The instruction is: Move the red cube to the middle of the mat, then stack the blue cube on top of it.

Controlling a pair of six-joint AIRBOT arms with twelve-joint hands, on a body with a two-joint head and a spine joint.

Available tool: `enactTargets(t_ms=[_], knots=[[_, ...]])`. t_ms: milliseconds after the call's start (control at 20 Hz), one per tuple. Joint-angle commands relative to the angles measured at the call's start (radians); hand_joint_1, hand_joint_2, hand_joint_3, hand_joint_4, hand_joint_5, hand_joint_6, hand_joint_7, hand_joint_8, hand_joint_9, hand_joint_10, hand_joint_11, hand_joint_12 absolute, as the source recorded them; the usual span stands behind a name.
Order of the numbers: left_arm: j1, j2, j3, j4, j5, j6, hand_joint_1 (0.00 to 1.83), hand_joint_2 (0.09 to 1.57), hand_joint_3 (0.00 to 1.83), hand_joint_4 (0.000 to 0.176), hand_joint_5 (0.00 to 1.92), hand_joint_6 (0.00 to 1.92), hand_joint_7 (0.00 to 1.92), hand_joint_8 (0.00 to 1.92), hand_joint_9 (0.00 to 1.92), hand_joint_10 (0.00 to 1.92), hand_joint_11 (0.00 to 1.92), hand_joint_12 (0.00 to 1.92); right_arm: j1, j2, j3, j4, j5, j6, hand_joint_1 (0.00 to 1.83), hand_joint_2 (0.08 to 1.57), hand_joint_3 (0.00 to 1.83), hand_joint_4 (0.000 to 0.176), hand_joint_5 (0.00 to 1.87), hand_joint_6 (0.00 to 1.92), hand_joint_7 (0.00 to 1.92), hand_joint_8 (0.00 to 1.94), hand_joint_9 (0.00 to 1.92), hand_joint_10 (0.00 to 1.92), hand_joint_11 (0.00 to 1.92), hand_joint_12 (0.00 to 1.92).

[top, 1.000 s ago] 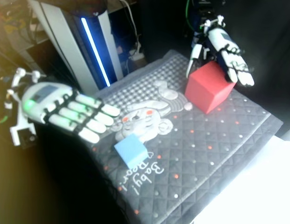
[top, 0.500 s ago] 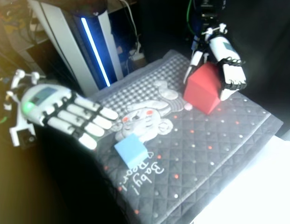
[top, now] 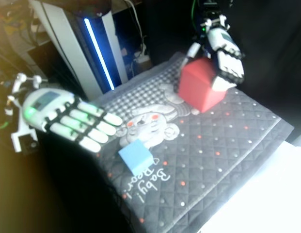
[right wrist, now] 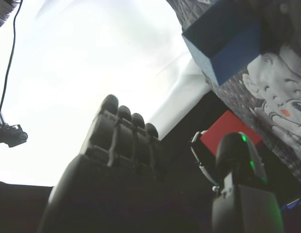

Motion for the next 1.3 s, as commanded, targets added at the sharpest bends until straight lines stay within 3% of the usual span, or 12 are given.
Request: enactTargets(t_ms=[0, 250, 350, 450, 550, 650, 700, 800, 950, 1050, 1150, 1250], knots=[[-0.025, -0.014, -0.002, 0.006, -0.149, -0.015, 1.25, 1.09, 0.00, 0.003, 0.27, 1.74, 0.26, 1.60, 0.47, 1.83, 0.71, 1.92, 0.005, 0.000, 0.005, -0.004, 0.132, -0.001, 0.61, 1.26, 0.01, 0.001, 0.00, 0.00, 0.00, 0.00, 0.00, 0.00, 0.00, 0.00], [-0.085, -0.105, 0.055, 0.051, -0.074, -0.080, 1.29, 1.08, 0.00, 0.000, 0.32, 1.66, 0.28, 1.64, 0.36, 1.79, 0.39, 1.91, 0.005, -0.001, 0.005, -0.004, 0.135, -0.001, 0.60, 1.32, 0.03, 0.000, 0.00, 0.00, 0.00, 0.00, 0.00, 0.00, 0.00, 0.00], [-0.114, -0.155, 0.083, 0.060, -0.005, -0.088, 1.25, 1.10, 0.01, 0.000, 0.27, 1.59, 0.27, 1.57, 0.38, 1.74, 0.43, 1.92, 0.005, -0.001, 0.005, -0.004, 0.137, -0.001, 0.51, 1.39, 0.01, 0.000, 0.00, 0.00, 0.00, 0.00, 0.00, 0.00, 0.00, 0.39], [-0.133, -0.218, 0.132, 0.095, 0.070, -0.148, 1.19, 1.10, 0.00, 0.000, 0.31, 1.38, 0.27, 1.34, 0.34, 1.51, 0.34, 1.81, 0.005, -0.001, 0.005, -0.004, 0.137, -0.001, 0.31, 1.45, 0.02, 0.000, 0.00, 0.00, 0.00, 0.00, 0.00, 0.00, 0.00, 0.53], [-0.136, -0.244, 0.146, 0.113, 0.117, -0.156, 0.95, 1.15, 0.00, 0.000, 0.36, 0.77, 0.40, 0.47, 0.23, 0.88, 0.02, 1.62, 0.005, -0.001, 0.004, -0.004, 0.137, -0.001, 0.13, 1.46, 0.01, 0.000, 0.00, 0.00, 0.00, 0.00, 0.00, 0.00, 0.00, 0.60], [-0.133, -0.245, 0.145, 0.116, 0.131, -0.156, 0.69, 1.08, 0.00, 0.038, 0.28, 0.21, 0.22, 0.04, 0.08, 0.26, 0.00, 0.94, 0.005, -0.001, 0.004, -0.004, 0.137, 0.000, 0.13, 1.44, 0.00, 0.000, 0.00, 0.00, 0.00, 0.00, 0.00, 0.00, 0.00, 0.72], [-0.133, -0.245, 0.144, 0.118, 0.132, -0.156, 0.59, 1.02, 0.00, 0.087, 0.14, 0.06, 0.04, 0.01, 0.01, 0.05, 0.00, 0.19, 0.005, -0.001, 0.004, -0.004, 0.137, 0.000, 0.14, 1.42, 0.00, 0.003, 0.00, 0.00, 0.00, 0.00, 0.00, 0.00, 0.00, 0.94], [-0.132, -0.243, 0.140, 0.122, 0.131, -0.156, 0.53, 0.94, 0.00, 0.129, 0.02, 0.01, 0.00, 0.00, 0.00, 0.00, 0.00, 0.01, 0.003, -0.001, 0.004, -0.004, 0.137, 0.000, 0.16, 1.39, 0.00, 0.005, 0.00, 0.00, 0.00, 0.00, 0.00, 0.00, 0.00, 1.08], [-0.124, -0.237, 0.132, 0.125, 0.121, -0.156, 0.49, 0.86, 0.00, 0.173, 0.00, 0.00, 0.00, 0.00, 0.00, 0.00, 0.00, 0.00, 0.003, -0.001, 0.004, -0.004, 0.137, 0.001, 0.15, 1.35, 0.00, 0.008, 0.00, 0.00, 0.00, 0.00, 0.00, 0.00, 0.00, 0.59], [-0.114, -0.223, 0.121, 0.124, 0.095, -0.156, 0.52, 0.85, 0.00, 0.176, 0.00, 0.00, 0.00, 0.00, 0.00, 0.00, 0.00, 0.00, 0.003, -0.001, 0.004, -0.004, 0.137, 0.001, 0.20, 1.34, 0.00, 0.003, 0.00, 0.00, 0.00, 0.00, 0.00, 0.00, 0.00, 0.17], [-0.097, -0.201, 0.103, 0.109, 0.038, -0.157, 0.59, 0.86, 0.00, 0.176, 0.00, 0.00, 0.00, 0.00, 0.00, 0.00, 0.00, 0.00, 0.003, -0.001, 0.004, -0.004, 0.138, 0.004, 0.36, 1.28, 0.00, 0.000, 0.00, 0.00, 0.00, 0.00, 0.00, 0.00, 0.00, 0.29], [-0.074, -0.173, 0.088, 0.081, -0.027, -0.156, 0.61, 0.89, 0.00, 0.141, 0.00, 0.00, 0.00, 0.00, 0.00, 0.00, 0.00, 0.00, 0.003, -0.001, 0.009, -0.005, 0.137, 0.023, 0.64, 1.22, 0.00, 0.000, 0.00, 0.00, 0.00, 0.00, 0.00, 0.00, 0.00, 0.31]])
